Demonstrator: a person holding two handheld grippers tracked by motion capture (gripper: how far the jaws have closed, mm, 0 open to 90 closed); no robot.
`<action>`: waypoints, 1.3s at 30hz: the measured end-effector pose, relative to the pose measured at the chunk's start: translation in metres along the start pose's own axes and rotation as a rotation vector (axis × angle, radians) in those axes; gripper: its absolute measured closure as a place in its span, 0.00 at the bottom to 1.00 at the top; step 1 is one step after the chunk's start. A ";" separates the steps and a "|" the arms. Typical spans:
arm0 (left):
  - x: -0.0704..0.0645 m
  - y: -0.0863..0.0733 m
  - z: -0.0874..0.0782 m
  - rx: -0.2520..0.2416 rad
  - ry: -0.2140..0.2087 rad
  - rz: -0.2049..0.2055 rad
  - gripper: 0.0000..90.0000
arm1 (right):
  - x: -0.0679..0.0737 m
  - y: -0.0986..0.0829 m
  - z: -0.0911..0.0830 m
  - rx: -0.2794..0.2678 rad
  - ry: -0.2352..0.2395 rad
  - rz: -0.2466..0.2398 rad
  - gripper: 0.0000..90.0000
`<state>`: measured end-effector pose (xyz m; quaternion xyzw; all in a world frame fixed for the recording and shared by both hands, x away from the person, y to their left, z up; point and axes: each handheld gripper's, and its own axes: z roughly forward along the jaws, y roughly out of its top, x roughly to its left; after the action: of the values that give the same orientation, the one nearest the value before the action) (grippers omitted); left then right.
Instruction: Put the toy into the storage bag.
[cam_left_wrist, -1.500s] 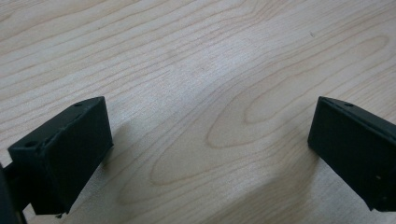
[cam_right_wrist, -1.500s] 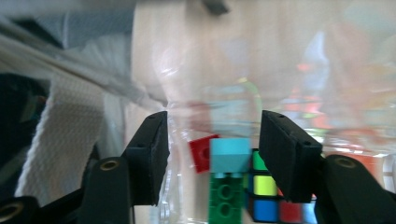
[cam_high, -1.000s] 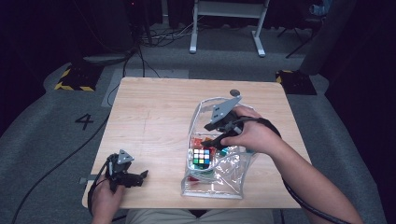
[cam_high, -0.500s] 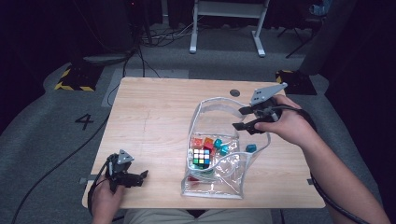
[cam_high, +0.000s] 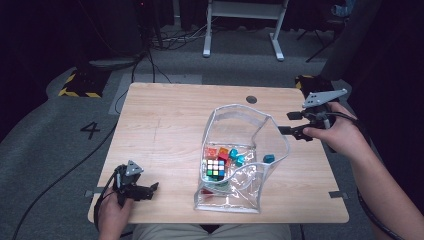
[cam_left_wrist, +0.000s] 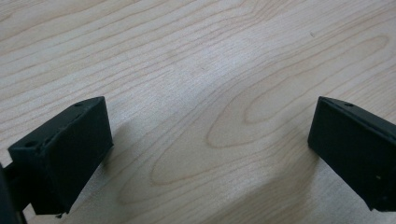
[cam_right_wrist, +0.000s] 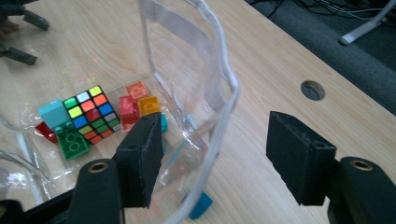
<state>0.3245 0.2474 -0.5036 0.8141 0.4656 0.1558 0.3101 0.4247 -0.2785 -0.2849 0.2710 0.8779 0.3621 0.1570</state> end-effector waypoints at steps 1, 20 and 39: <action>0.000 0.000 0.000 0.001 0.000 0.003 0.00 | -0.003 -0.004 -0.003 -0.005 -0.011 0.007 0.42; 0.000 0.000 0.000 -0.002 0.003 0.000 0.00 | -0.031 -0.083 0.033 0.023 -0.085 0.190 0.44; 0.000 0.000 0.000 0.000 0.001 0.001 0.00 | -0.006 -0.131 0.106 0.021 -0.016 0.252 0.41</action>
<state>0.3245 0.2474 -0.5035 0.8142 0.4654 0.1563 0.3099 0.4323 -0.3009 -0.4515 0.3836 0.8395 0.3676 0.1141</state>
